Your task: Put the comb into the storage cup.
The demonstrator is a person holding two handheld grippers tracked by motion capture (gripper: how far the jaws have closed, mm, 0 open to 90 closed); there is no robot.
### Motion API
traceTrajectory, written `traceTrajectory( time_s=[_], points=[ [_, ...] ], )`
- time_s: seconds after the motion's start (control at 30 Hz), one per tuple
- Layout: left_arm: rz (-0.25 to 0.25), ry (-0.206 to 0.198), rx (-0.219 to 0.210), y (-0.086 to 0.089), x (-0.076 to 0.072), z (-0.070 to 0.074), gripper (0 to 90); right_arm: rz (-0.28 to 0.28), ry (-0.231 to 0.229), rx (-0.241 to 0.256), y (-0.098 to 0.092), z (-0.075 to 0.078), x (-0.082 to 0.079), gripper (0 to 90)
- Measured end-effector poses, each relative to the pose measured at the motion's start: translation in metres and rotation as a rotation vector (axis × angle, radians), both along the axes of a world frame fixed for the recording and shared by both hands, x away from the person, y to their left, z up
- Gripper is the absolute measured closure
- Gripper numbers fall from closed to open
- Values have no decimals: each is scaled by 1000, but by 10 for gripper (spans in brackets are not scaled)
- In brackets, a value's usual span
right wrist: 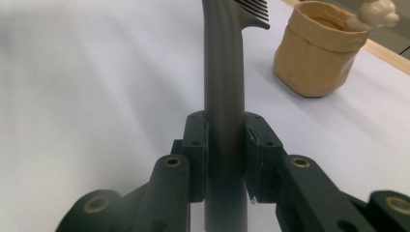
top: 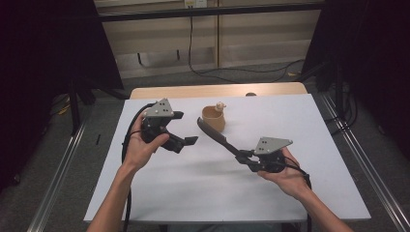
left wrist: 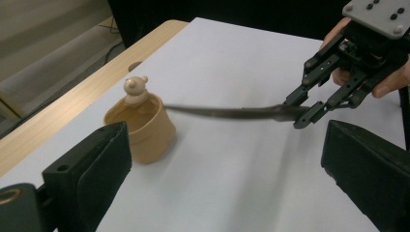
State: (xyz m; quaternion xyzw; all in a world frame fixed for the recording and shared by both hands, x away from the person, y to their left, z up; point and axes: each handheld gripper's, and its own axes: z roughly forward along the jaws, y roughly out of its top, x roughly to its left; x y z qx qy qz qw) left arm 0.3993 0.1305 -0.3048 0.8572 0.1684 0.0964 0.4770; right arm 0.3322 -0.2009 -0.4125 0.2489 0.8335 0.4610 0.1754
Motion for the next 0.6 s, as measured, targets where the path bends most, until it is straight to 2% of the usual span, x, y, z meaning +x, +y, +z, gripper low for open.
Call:
traceTrajectory(
  time_s=[0.07, 0.2, 0.3, 0.6],
  points=[
    [-8, 18, -15, 2, -1, -3, 45, -11, 5, 31, -2, 0, 0, 729],
    [20, 22, -46, 3, -2, -11, 46, -32, 1, 78, -7, 0, 1, 728],
    [24, 20, -33, 3, -3, -18, 46, -40, 6, 112, -9, -1, 2, 728],
    [58, 3, -58, 5, -11, -28, 46, -66, 3, 161, -11, -5, -1, 728]
  ],
)
